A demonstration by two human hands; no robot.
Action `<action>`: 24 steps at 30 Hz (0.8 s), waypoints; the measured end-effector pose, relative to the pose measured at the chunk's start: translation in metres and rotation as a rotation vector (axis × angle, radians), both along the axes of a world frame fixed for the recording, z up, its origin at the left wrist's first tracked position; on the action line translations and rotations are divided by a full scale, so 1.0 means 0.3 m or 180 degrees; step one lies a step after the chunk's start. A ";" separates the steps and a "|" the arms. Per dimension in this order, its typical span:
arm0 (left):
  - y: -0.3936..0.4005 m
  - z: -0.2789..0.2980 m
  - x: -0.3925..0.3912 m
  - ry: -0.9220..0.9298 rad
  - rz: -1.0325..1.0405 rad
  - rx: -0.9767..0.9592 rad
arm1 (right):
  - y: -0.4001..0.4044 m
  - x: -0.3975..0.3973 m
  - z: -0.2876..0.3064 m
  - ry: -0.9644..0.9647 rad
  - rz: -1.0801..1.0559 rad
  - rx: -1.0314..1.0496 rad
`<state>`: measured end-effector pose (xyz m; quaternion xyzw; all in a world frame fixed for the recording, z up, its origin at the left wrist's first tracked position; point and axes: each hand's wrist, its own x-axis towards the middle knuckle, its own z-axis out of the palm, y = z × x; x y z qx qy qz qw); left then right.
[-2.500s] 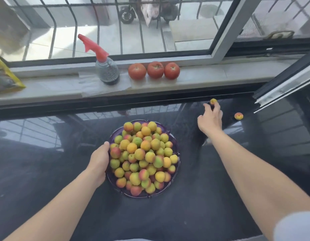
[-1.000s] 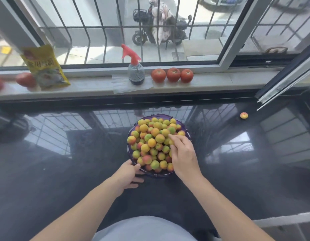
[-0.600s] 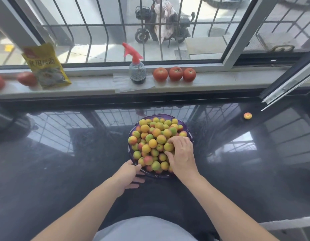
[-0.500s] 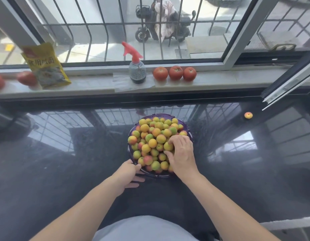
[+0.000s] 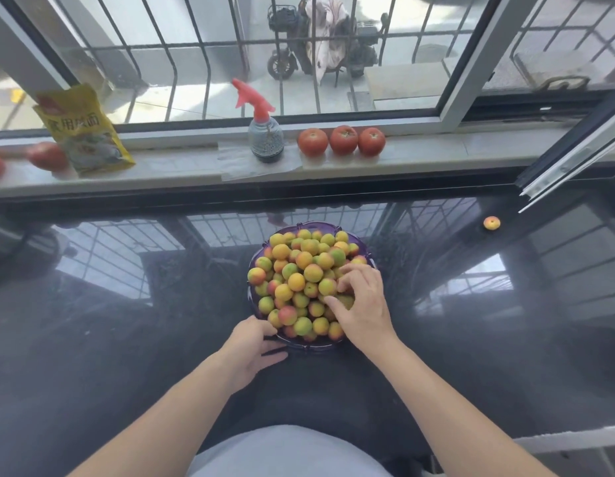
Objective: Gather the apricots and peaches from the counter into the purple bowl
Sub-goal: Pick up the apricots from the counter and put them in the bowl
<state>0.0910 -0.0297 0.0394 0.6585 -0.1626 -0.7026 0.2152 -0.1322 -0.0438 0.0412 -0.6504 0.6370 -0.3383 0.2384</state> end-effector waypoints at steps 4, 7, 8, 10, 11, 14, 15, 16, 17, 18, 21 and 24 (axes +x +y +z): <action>0.007 -0.006 -0.053 0.0123 0.0261 -0.0058 | 0.035 -0.110 -0.024 -0.0534 -0.1075 0.0017; -0.008 -0.027 -0.074 0.0131 0.0308 -0.0104 | 0.051 -0.242 -0.098 -0.0341 -0.1599 0.0533; -0.017 -0.031 -0.078 0.0135 0.0285 -0.0103 | 0.049 -0.289 -0.120 -0.0221 -0.1637 0.0688; -0.041 -0.036 -0.089 0.0142 0.0239 -0.0101 | 0.028 -0.379 -0.151 0.0038 -0.1649 0.0924; -0.054 -0.033 -0.099 0.0138 0.0205 -0.0113 | 0.006 -0.421 -0.159 0.0154 -0.1657 0.1023; -0.102 -0.013 -0.151 0.0156 0.0118 -0.0165 | -0.094 -0.532 -0.168 0.0398 -0.1691 0.1326; -0.119 -0.012 -0.171 0.0178 0.0113 -0.0168 | -0.135 -0.567 -0.169 0.0467 -0.1699 0.1415; -0.137 -0.012 -0.193 0.0209 0.0115 -0.0161 | -0.173 -0.603 -0.171 0.0539 -0.1707 0.1498; -0.155 -0.012 -0.215 0.0222 0.0106 -0.0143 | -0.210 -0.639 -0.172 0.0604 -0.1729 0.1578; -0.175 -0.016 -0.235 0.0229 0.0104 -0.0122 | -0.243 -0.675 -0.170 0.0659 -0.1764 0.1649; -0.231 -0.028 -0.285 0.0214 0.0088 -0.0111 | -0.329 -0.786 -0.166 0.0832 -0.1814 0.1695; -0.268 -0.029 -0.306 0.0160 0.0008 -0.0147 | -0.407 -0.884 -0.158 0.1014 -0.1757 0.1811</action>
